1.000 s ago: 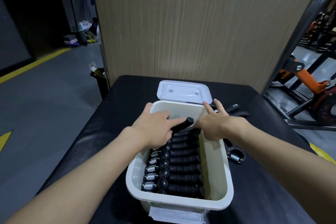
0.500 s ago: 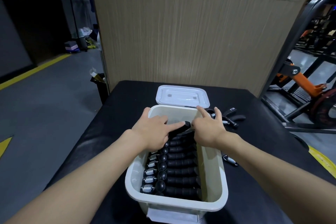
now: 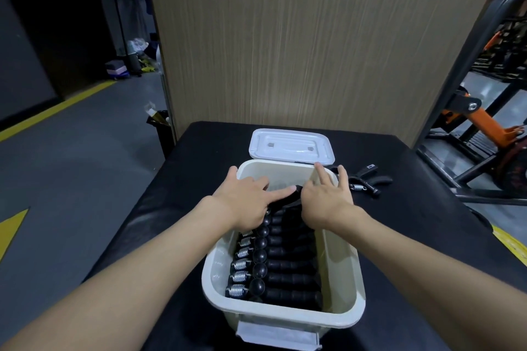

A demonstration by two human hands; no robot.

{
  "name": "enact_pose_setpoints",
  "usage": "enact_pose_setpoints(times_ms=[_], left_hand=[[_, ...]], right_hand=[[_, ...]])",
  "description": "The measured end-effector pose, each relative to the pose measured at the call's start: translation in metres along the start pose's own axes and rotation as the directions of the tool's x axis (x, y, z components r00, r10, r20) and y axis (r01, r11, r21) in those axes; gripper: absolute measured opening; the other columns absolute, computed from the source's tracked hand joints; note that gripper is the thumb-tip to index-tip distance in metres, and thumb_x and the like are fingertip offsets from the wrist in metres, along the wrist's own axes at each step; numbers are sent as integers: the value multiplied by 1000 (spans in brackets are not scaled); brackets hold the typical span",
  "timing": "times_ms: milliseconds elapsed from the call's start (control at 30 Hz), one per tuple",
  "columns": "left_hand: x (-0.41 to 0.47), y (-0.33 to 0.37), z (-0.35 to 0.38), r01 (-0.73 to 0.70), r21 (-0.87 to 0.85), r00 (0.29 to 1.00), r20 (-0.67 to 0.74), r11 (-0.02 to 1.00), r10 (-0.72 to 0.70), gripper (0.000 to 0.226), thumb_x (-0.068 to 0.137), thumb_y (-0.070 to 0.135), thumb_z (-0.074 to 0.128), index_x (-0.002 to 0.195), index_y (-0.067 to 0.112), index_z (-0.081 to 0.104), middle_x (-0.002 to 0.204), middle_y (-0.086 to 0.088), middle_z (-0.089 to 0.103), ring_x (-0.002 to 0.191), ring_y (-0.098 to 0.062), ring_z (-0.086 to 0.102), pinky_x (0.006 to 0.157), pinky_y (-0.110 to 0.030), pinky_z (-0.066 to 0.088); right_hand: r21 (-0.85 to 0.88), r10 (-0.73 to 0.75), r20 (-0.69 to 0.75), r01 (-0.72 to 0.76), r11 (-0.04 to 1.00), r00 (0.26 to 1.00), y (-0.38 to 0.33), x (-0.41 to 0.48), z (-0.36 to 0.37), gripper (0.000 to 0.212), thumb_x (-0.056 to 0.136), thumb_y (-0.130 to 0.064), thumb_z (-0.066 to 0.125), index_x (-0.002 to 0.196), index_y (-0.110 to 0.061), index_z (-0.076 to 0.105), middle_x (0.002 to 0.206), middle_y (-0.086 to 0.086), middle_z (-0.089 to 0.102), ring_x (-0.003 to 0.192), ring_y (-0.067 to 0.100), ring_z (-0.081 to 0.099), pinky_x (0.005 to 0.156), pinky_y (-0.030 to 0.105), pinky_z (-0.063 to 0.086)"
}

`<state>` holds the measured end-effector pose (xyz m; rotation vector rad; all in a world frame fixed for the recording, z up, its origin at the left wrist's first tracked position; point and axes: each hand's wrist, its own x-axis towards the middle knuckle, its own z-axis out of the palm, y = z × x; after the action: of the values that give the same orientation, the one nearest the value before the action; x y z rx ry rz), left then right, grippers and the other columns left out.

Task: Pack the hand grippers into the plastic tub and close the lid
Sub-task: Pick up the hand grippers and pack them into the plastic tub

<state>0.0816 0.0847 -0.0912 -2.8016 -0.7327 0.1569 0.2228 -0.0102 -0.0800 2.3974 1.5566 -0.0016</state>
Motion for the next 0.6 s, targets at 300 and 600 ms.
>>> enact_pose_setpoints(times_ms=[300,600], left_hand=[[3,1,-2,4,-22,1000,27,1000,-3,72,98,28,33,148,57,-10,116,0,43,84,-21,43,95,-53,25],[4,-4,1,-34,-111,999,16,993,36,74,94,28,32,146,60,-10,113,2,42,85,-19,53,86,-43,30]], right_hand=[[119,93,-129,-78,990,987,-8,-3,4,11,85,-15,46,80,-21,53,123,1,63,150,22,-5,112,47,13],[78,65,-207,-49,996,976,-7,0,7,20,80,-15,55,99,-18,53,127,8,55,144,22,12,103,47,23]])
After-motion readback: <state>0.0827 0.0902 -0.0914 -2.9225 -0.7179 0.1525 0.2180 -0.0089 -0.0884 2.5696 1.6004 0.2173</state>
